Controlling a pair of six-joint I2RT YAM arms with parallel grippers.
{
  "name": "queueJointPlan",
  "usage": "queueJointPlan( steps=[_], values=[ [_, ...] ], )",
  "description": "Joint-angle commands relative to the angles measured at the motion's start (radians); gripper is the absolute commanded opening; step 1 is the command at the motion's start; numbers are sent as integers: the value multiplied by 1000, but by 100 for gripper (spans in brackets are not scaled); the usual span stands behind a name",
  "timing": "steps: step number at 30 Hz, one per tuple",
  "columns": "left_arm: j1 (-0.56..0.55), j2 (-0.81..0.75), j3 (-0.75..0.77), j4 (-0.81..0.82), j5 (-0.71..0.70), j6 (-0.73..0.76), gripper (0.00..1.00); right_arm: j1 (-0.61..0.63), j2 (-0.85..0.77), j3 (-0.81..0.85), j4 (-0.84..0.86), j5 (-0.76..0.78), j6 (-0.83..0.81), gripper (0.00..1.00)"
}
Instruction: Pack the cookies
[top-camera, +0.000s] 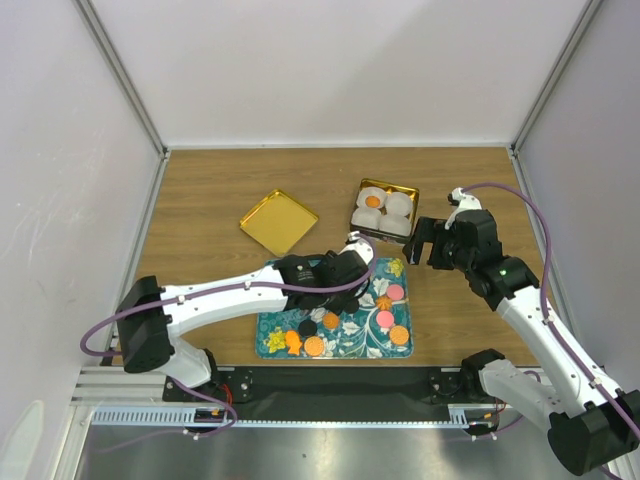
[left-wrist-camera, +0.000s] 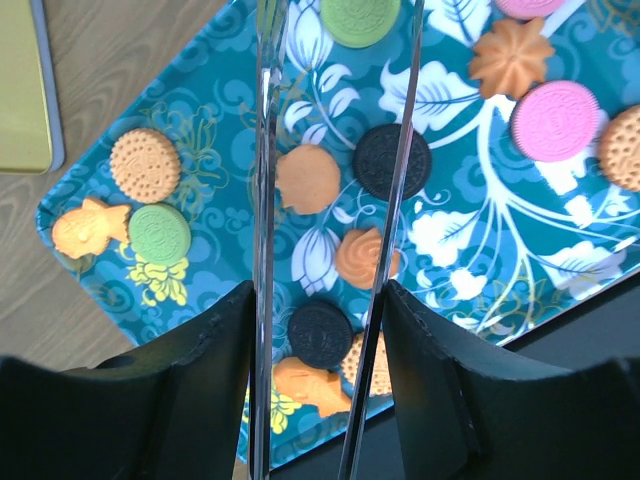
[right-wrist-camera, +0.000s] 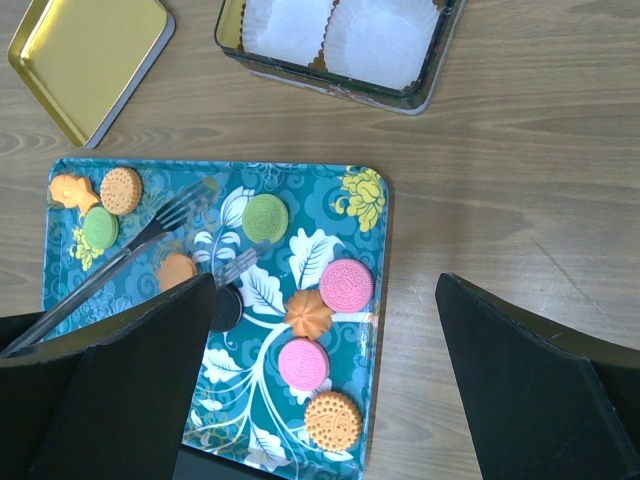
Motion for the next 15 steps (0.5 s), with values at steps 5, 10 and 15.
queueJointPlan(
  steps=[5,10,15],
  values=[
    [-8,33,16,64,11,-17,57,-5,-23,21,9,-5,-9,100],
    [-8,59,24,61,10,-16,58,-5,-27,17,7,-1,-9,100],
    [-14,68,12,66,14,-20,57,-5,-27,17,9,-1,-11,100]
  ],
)
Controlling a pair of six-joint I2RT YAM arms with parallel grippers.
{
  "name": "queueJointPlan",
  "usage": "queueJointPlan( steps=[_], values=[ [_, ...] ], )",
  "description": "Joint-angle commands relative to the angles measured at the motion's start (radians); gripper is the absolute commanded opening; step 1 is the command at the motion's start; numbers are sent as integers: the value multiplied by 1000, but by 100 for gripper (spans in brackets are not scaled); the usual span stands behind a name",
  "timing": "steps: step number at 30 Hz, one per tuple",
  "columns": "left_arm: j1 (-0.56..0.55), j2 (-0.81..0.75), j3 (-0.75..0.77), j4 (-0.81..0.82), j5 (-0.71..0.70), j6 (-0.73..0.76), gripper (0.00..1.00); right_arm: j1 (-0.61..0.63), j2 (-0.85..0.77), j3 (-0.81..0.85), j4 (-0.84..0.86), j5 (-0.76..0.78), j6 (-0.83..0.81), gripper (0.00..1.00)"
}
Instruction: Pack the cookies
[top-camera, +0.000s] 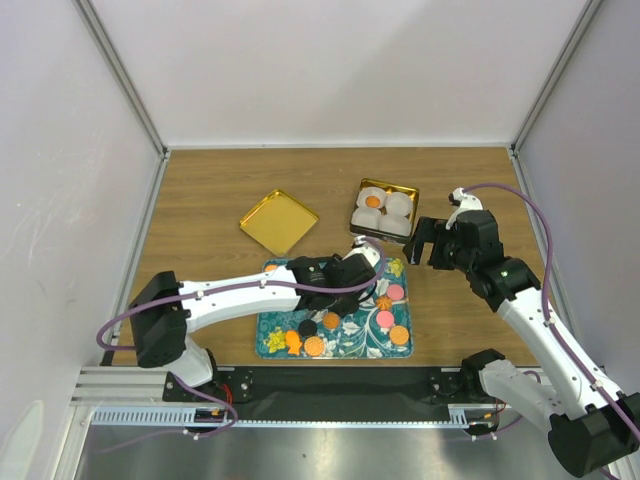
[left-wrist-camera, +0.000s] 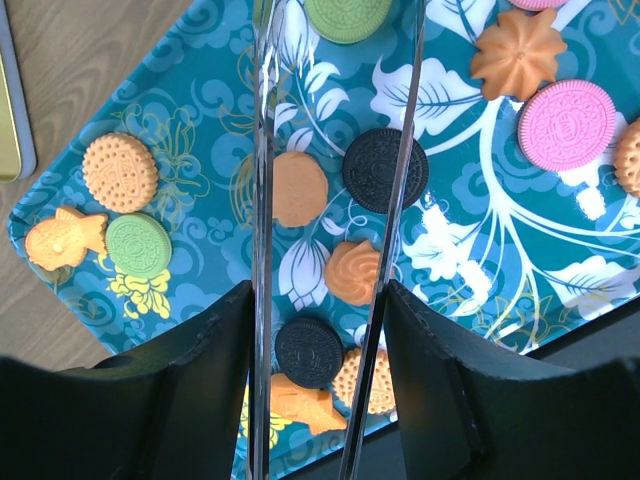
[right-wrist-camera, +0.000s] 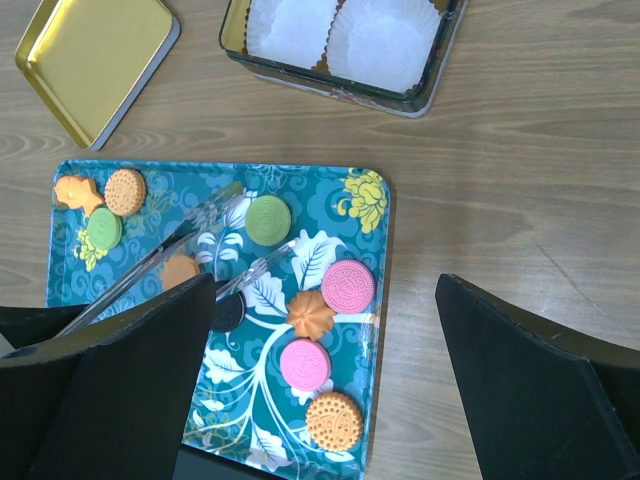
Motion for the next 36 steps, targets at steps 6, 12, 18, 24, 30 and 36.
queueJointPlan(
  steps=[6,12,18,24,30,36],
  values=[
    [-11,7,8,42,5,-13,55,-3,-16,15,12,-3,-9,100],
    [-11,34,24,41,-6,-6,53,-4,-15,15,15,-3,-7,100],
    [-11,31,45,32,-10,-5,47,-4,-18,15,12,-4,-7,100],
    [-11,2,91,3,-26,3,43,-4,-23,21,11,-3,-7,100],
    [-11,-21,154,-25,-42,15,42,-4,-23,27,8,-3,-6,100],
    [-9,-9,199,-34,-58,20,41,-4,-26,32,6,2,-6,99]
  ],
)
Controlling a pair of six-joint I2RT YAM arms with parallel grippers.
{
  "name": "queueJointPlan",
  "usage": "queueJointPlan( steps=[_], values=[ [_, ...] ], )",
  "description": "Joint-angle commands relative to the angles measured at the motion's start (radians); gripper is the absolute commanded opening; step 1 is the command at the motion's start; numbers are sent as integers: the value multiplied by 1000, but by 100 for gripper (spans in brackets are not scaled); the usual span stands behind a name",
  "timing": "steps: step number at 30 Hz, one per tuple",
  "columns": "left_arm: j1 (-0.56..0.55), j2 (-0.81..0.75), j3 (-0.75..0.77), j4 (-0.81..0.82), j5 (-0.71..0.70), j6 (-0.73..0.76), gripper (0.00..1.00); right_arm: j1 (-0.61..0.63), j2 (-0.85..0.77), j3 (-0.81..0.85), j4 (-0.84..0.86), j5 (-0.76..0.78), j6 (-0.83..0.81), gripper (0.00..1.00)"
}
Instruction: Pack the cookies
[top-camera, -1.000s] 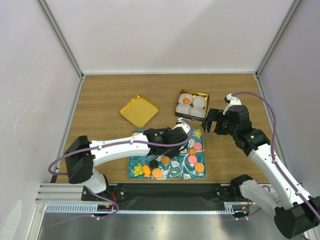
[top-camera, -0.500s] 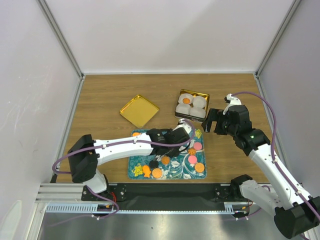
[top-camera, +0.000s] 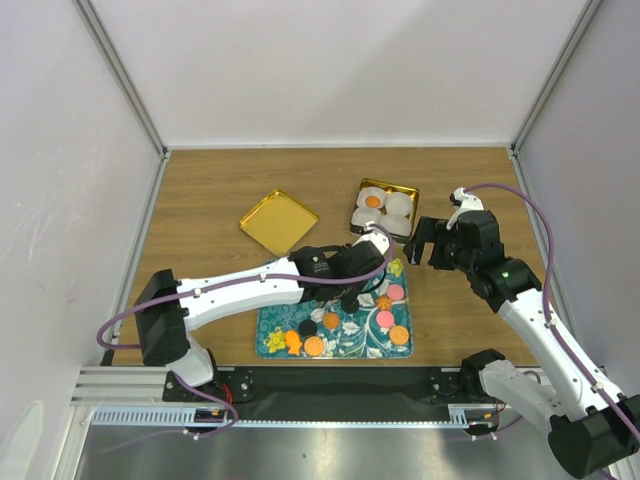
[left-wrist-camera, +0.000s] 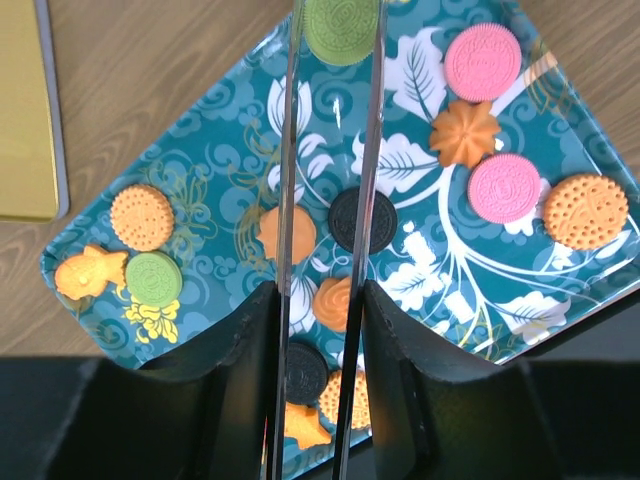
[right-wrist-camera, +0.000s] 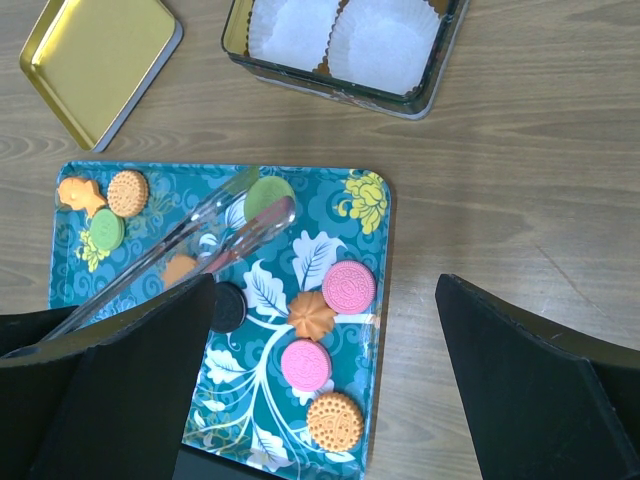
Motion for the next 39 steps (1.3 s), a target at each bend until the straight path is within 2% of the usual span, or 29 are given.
queueJointPlan(
  steps=[1,12,20,26,39],
  values=[
    [-3,-37,65,1,-38,14,41,-4,-18,34,8,1,-7,100],
    [94,107,376,-22,-6,90,42,-4,-17,72,-24,42,1,100],
    [169,346,628,-8,-20,144,42,-9,-39,136,-82,99,24,100],
    [206,471,714,47,-32,170,43,-12,-55,187,-121,126,35,100],
    [260,595,760,140,23,196,44,-13,-82,218,-167,135,29,100]
  ],
)
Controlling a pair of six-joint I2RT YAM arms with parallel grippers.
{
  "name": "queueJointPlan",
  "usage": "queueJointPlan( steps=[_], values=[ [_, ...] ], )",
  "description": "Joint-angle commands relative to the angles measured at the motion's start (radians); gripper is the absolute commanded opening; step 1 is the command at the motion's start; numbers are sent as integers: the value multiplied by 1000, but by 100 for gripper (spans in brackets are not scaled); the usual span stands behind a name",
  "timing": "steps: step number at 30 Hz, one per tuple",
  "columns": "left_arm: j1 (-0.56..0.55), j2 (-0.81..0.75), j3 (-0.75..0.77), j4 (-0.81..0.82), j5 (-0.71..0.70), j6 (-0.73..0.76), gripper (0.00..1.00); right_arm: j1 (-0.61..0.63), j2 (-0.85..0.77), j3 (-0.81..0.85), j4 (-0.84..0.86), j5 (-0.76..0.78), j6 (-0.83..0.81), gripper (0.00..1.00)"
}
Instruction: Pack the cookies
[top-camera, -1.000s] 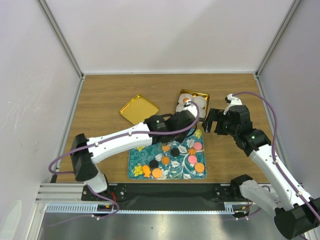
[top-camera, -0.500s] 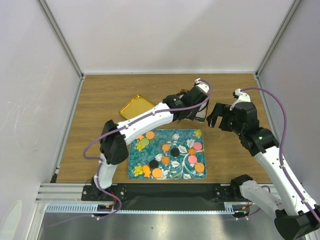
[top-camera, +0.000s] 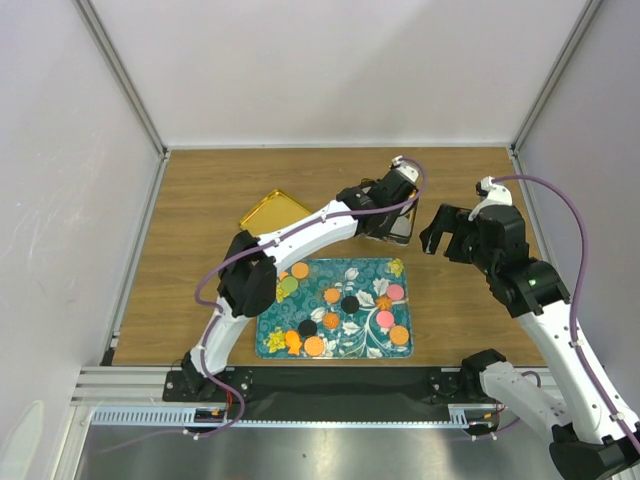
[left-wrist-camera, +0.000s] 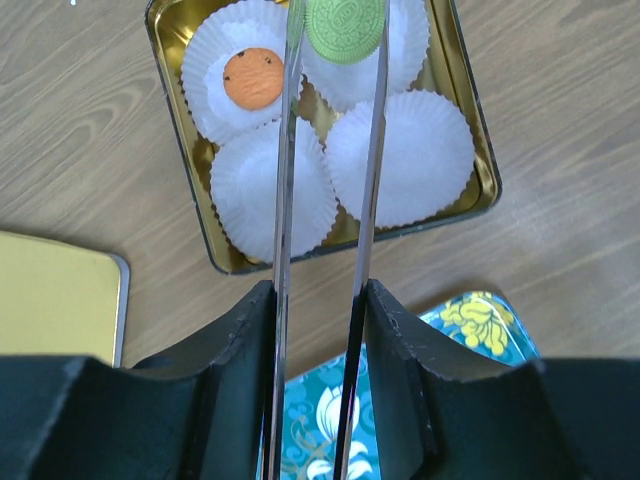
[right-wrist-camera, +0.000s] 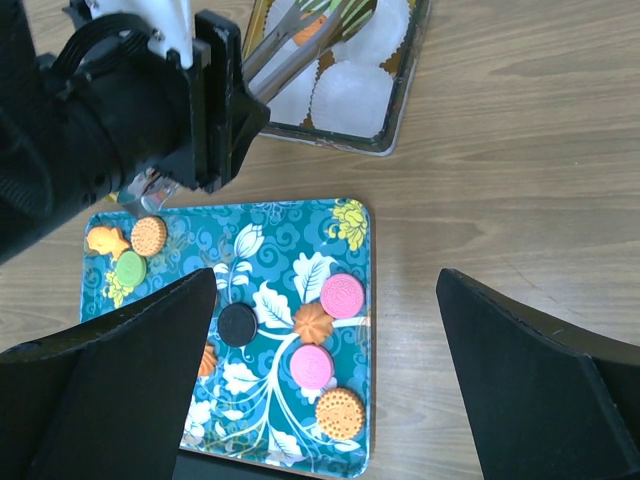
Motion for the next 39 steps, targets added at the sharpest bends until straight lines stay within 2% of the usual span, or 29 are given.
queueJointPlan(
  steps=[1,8,12,20,24,29,33,39],
  values=[
    [15,19,66,64,18,24,44,-4,-16,43,-19,18,0,100],
    [23,38,57,82,36,18,44,-4,-23,45,-23,15,-7,100],
    [23,42,57,91,46,24,49,-4,-23,40,-22,6,-7,100],
    [24,41,63,85,43,28,50,-6,-29,32,-19,4,-9,100],
    [24,13,60,76,36,25,50,-6,-26,32,-14,-3,-10,100],
    [23,-96,36,36,49,-2,50,-6,-18,37,3,-16,-9,100],
    [11,-234,-99,22,55,-57,49,-6,-4,26,21,-25,-6,100],
    [-47,-506,-443,28,18,-154,49,-11,34,-4,79,-34,-6,100]
  ],
)
